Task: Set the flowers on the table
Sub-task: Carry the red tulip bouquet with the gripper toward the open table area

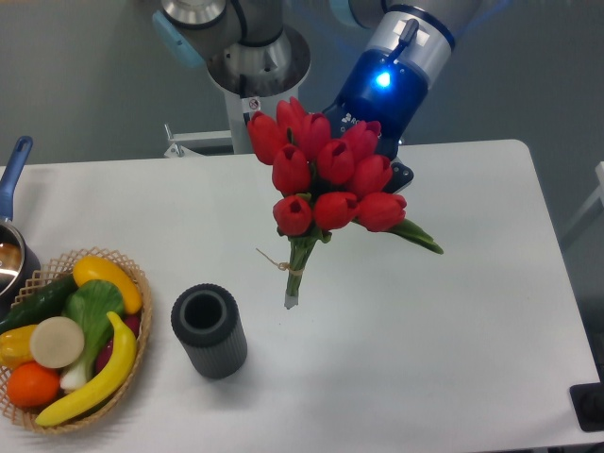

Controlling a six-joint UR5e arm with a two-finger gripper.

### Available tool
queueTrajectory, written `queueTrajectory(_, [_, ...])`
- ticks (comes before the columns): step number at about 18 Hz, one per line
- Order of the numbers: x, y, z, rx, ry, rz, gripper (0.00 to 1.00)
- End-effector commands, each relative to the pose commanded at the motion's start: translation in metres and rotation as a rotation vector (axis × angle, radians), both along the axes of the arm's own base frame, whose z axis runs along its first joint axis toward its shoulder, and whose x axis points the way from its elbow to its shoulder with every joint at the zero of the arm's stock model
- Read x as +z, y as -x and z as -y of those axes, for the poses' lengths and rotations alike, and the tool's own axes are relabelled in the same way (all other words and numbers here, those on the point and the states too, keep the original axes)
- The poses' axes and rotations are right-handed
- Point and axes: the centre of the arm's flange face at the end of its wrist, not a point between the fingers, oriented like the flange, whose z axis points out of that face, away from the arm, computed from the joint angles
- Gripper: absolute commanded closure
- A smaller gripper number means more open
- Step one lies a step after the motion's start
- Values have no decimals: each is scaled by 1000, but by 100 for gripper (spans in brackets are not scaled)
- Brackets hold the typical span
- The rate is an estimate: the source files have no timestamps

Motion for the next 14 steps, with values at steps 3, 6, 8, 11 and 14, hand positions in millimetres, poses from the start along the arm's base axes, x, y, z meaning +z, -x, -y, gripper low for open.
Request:
queueTrajectory(3, [-3, -5, 5, 18, 36, -34, 59])
queueTrajectory(6, [-5, -5, 8, 26, 41, -33, 59])
queueTrajectory(8, [-3, -3, 14, 43, 48, -37, 59])
queueTrajectory(11, [3, -1, 26, 96, 91, -72, 59])
queueTrajectory(14, [7, -3, 30, 134, 134, -104, 59])
